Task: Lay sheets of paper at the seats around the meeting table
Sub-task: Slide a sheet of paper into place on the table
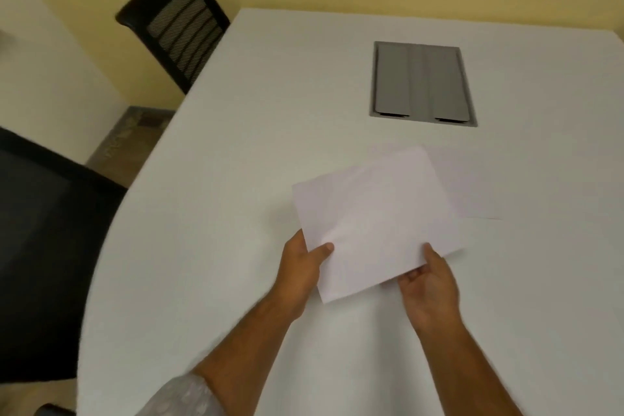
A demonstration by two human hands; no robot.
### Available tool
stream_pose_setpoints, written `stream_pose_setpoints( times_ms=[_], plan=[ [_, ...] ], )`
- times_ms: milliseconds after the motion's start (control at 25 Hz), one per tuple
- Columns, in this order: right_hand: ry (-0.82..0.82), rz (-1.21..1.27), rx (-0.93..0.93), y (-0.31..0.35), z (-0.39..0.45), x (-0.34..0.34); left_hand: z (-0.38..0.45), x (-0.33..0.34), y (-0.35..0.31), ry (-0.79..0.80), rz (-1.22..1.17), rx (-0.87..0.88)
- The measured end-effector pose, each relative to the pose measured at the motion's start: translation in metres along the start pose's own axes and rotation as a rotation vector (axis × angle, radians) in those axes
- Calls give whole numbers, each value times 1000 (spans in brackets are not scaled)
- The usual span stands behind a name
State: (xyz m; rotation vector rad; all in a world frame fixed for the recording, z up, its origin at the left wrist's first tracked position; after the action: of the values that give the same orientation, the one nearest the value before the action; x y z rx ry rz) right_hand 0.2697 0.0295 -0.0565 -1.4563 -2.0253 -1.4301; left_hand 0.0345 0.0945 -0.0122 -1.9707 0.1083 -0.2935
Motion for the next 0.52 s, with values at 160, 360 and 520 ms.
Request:
stream_pose_setpoints(
  times_ms=[160,360,520],
  plan=[
    [172,-339,77,-47,-27,33,-49,-75,14,-153,-124,-8],
    [176,-504,100,-129,-80,80,-105,-161,27,-265,-195,-27],
    [7,-449,141,-192,-111,88,-144,-216,38,-240,-213,-97]
  ],
)
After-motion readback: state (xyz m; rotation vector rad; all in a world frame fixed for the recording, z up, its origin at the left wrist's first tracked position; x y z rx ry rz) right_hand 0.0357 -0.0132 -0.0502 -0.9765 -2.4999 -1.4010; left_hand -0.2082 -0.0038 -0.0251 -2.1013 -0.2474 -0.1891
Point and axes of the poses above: each hand's wrist, its own z-axis towards the middle knuckle, its own x-axis out of the palm, y = z × x, the point moved 8 cm from there along z, towards the middle knuckle, and after that the axes turned 12 degrees about y, right-handed, at the moved point
